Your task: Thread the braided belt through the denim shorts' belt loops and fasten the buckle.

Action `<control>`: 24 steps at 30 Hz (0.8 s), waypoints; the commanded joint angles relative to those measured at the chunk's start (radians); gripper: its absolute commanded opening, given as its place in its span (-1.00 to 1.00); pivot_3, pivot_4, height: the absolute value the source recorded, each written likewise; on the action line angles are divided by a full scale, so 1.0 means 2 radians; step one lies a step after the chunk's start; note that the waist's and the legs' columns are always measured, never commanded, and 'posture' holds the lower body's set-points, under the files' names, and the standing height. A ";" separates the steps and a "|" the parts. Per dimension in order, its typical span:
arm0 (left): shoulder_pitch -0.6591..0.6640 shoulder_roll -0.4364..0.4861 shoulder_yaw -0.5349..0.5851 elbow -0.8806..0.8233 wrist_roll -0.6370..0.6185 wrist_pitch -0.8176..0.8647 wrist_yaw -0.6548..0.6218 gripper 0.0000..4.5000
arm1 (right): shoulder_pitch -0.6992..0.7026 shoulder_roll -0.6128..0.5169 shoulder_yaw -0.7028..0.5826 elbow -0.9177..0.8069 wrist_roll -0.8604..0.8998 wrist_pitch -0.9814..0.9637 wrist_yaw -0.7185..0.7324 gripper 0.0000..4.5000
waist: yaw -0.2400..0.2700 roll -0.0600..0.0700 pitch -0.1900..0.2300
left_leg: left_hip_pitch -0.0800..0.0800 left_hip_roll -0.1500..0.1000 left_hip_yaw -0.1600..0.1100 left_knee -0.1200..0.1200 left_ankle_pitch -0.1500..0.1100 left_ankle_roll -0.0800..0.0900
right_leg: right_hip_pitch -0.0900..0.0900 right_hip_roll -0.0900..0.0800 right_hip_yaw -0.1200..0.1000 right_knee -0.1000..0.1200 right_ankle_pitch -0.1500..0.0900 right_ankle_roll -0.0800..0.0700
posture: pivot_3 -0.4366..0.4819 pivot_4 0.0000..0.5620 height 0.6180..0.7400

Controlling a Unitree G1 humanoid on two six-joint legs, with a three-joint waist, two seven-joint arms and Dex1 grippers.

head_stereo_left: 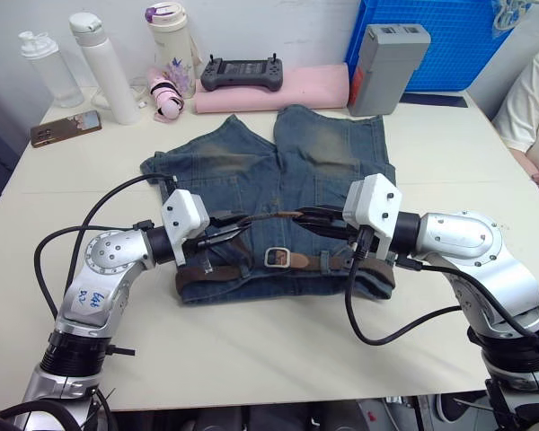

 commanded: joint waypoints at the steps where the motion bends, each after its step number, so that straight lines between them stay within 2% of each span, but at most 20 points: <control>1: -0.002 -0.008 0.011 -0.007 -0.004 -0.009 0.002 -0.98 | -0.001 -0.001 -0.006 -0.023 0.006 0.002 -0.004 -1.00 | 0.000 0.000 0.000 | 0.000 0.000 0.000 0.000 0.000 0.000 | 0.000 0.000 0.000 0.000 0.000 0.000 | -0.05 -0.47 0.57; 7: -0.013 -0.016 0.022 -0.003 0.000 -0.002 0.024 -0.98 | -0.002 0.003 -0.010 -0.021 0.011 0.010 -0.010 -1.00 | 0.000 0.000 0.000 | 0.000 0.000 0.000 0.000 0.000 0.000 | 0.000 0.000 0.000 0.000 0.000 0.000 | -0.05 -0.47 0.57; 9: -0.023 -0.017 0.028 -0.003 -0.002 0.002 0.031 -1.00 | -0.004 0.009 -0.016 -0.019 0.022 0.023 -0.017 -0.64 | 0.000 0.000 0.000 | 0.000 0.000 0.000 0.000 0.000 0.000 | 0.000 0.000 0.000 0.000 0.000 0.000 | -0.05 -0.47 0.57; 11: -0.030 -0.016 0.032 -0.006 -0.004 0.005 0.034 -1.00 | -0.004 0.013 -0.021 -0.019 0.034 0.040 -0.022 -0.37 | 0.000 0.000 0.000 | 0.000 0.000 0.000 0.000 0.000 0.000 | 0.000 0.000 0.000 0.000 0.000 0.000 | -0.05 -0.47 0.57; 13: -0.032 -0.016 0.037 -0.010 -0.010 0.013 0.036 -1.00 | 0.003 0.010 -0.018 -0.021 0.034 0.056 -0.030 0.12 | -0.001 0.000 0.000 | 0.000 0.000 0.000 0.000 0.000 0.000 | 0.000 0.000 0.000 0.000 0.000 0.000 | -0.05 -0.47 0.57; 17: -0.035 -0.018 0.044 -0.019 -0.017 0.027 0.042 -1.00 | 0.052 -0.012 0.033 -0.030 -0.001 0.053 -0.024 0.89 | 0.001 0.000 0.000 | 0.000 0.000 0.000 0.000 0.000 0.000 | 0.000 0.000 -0.001 0.001 0.000 0.000 | -0.05 -0.47 0.57; 24: -0.044 -0.023 0.057 -0.032 -0.035 0.055 0.058 -1.00 | 0.110 -0.002 0.126 0.005 -0.137 -0.029 -0.078 0.89 | 0.000 -0.001 0.000 | 0.000 0.000 0.000 0.001 0.000 0.000 | 0.000 0.000 -0.001 0.001 0.000 0.000 | -0.05 -0.47 0.57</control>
